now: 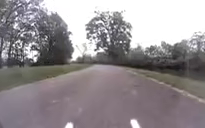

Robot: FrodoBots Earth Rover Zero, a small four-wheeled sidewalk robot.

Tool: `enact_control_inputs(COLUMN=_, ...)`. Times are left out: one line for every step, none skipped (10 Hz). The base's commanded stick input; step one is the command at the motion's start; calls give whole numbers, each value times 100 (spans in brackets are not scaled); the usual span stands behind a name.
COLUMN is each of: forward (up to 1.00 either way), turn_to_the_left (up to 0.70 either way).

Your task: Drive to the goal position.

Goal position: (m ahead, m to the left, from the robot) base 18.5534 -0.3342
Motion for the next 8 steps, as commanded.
enact_control_inputs(forward=70, turn_to_the_left=0)
enact_control_inputs(forward=70, turn_to_the_left=0)
enact_control_inputs(forward=70, turn_to_the_left=0)
enact_control_inputs(forward=70, turn_to_the_left=0)
enact_control_inputs(forward=70, turn_to_the_left=0)
enact_control_inputs(forward=70, turn_to_the_left=0)
enact_control_inputs(forward=70, turn_to_the_left=0)
enact_control_inputs(forward=70, turn_to_the_left=0)
